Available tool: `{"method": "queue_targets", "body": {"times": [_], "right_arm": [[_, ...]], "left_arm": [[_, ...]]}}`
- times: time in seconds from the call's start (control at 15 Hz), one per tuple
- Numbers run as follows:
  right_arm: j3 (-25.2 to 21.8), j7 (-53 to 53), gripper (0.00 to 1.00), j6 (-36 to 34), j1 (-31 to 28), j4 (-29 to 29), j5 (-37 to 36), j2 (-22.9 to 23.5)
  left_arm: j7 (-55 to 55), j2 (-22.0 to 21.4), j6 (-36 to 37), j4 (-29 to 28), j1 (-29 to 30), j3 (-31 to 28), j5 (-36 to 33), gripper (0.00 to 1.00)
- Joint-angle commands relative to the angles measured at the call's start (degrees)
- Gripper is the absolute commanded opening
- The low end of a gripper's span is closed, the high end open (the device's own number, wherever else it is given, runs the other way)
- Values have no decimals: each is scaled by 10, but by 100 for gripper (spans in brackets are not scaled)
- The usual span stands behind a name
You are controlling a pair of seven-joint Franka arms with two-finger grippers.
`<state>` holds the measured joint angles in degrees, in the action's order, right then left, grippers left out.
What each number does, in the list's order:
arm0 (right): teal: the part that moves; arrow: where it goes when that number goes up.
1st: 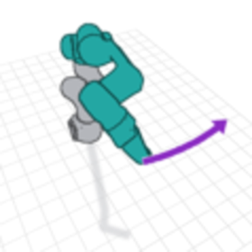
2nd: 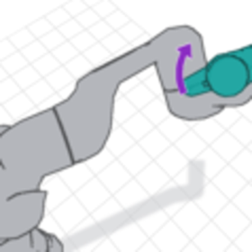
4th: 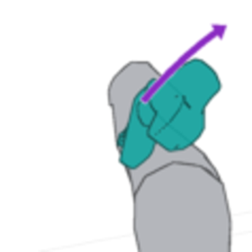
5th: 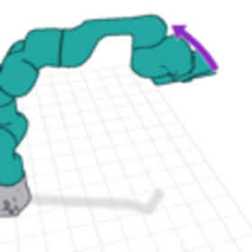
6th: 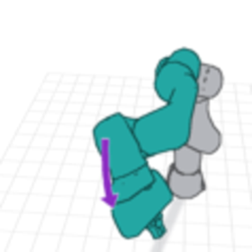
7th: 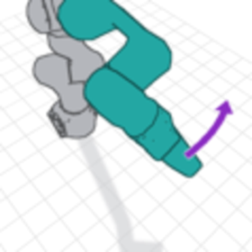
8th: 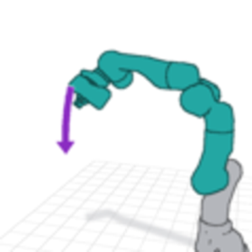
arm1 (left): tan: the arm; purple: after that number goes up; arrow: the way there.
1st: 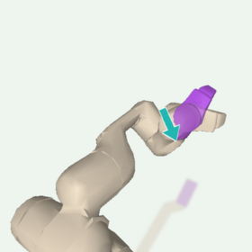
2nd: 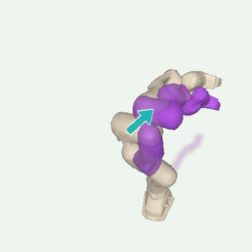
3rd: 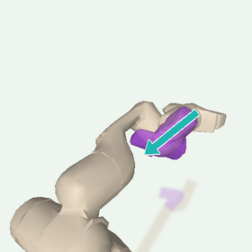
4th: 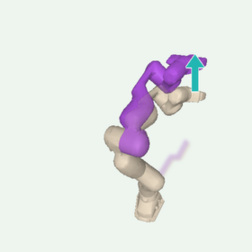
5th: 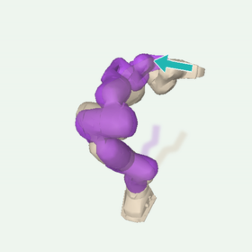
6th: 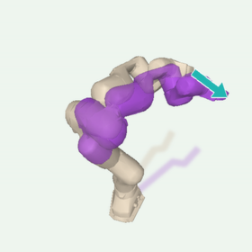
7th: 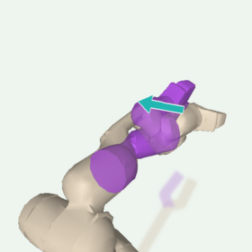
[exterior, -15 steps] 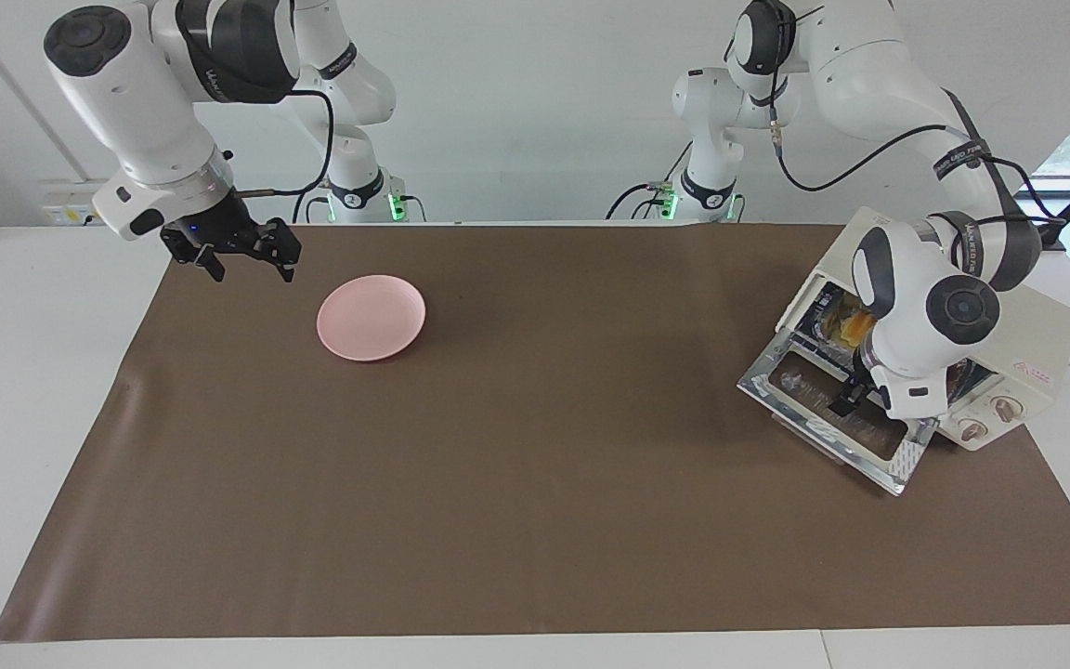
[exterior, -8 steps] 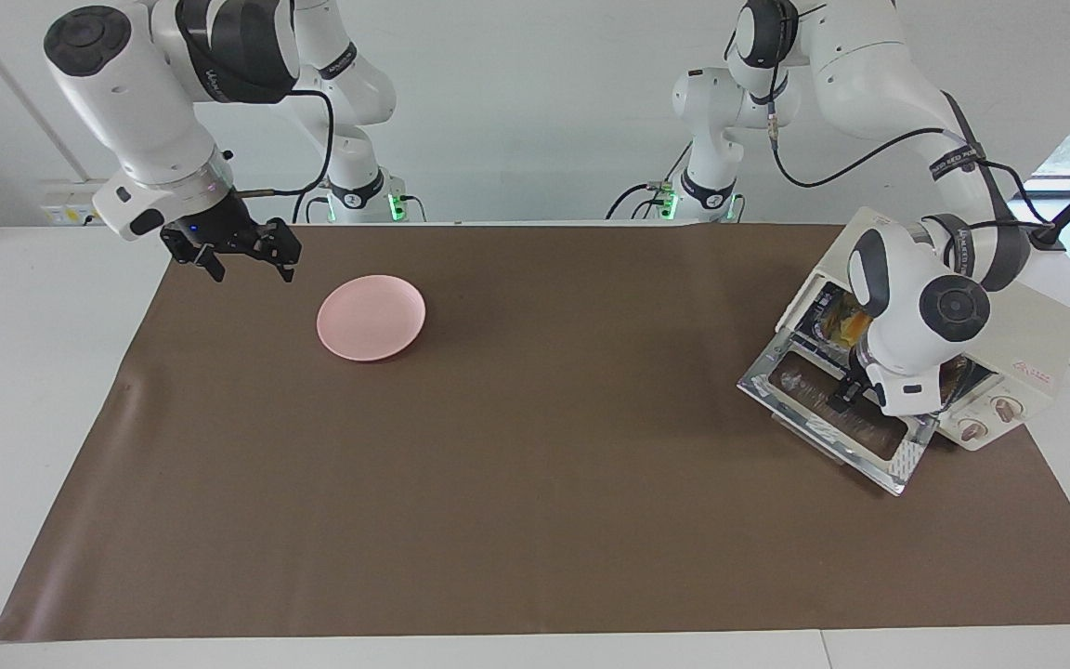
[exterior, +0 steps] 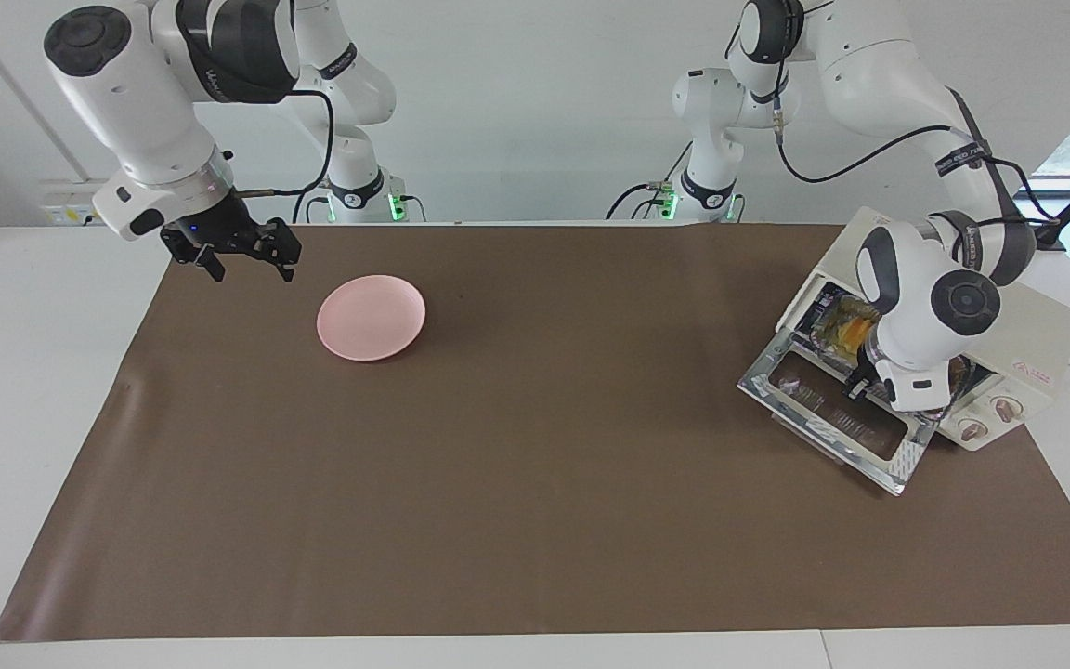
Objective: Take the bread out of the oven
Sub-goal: 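Reach the left gripper into the oven and grasp the foil tray, then pull the foil tray out of the oven with the left gripper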
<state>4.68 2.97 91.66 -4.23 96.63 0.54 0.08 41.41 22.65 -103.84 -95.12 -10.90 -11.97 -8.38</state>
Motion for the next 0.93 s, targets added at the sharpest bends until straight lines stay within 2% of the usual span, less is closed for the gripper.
{"method": "queue_targets", "body": {"times": [0.0,0.2,0.4,0.6,0.87], "right_arm": [[9,-14,100,0,-13,13,-9,-12],[9,-14,100,0,-13,13,-9,-12],[9,-14,100,0,-13,13,-9,-12],[9,-14,100,0,-13,13,-9,-12],[9,-14,100,0,-13,13,-9,-12]], "left_arm": [[-21,-9,-10,1,-12,2,-23,0],[-22,-2,-12,39,-46,5,-11,0],[-14,-1,-15,41,-97,5,14,0],[-6,4,-12,60,-142,5,72,0],[55,6,-19,69,-177,5,112,0]]}}
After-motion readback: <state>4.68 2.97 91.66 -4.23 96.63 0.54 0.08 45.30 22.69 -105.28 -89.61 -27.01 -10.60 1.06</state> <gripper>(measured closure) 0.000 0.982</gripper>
